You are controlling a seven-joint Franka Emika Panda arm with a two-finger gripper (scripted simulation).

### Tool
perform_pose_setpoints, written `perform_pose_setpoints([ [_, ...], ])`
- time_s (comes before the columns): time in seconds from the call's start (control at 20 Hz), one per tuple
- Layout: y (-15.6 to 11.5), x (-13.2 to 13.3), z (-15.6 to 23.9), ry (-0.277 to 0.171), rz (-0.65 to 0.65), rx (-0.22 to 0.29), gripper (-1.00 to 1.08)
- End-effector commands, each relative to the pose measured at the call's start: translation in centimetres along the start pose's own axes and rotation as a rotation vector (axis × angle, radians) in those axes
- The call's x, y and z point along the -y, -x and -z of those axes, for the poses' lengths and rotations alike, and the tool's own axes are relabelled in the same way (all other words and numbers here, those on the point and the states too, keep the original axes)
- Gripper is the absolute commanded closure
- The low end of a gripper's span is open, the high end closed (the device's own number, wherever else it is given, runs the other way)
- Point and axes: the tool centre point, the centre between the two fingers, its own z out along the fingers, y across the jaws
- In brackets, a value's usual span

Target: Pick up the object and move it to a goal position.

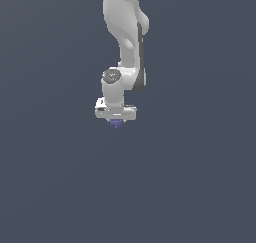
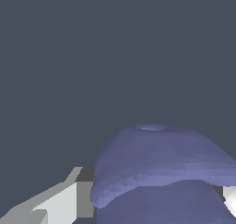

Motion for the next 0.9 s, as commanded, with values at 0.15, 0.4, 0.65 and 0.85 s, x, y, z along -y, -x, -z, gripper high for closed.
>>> perform_pose_setpoints([
  [0.15, 0.0, 0.0, -0.1, 0.0, 0.0, 0.0, 1.08],
  [0.4, 0.0, 0.1, 0.0, 0.0, 0.0, 0.0, 1.08],
  [0.65, -0.4, 1.5, 0.1, 0.0, 0.0, 0.0, 1.08],
  [0.85, -0.9, 3.8, 0.2, 0.0, 0.0, 0.0, 1.08],
])
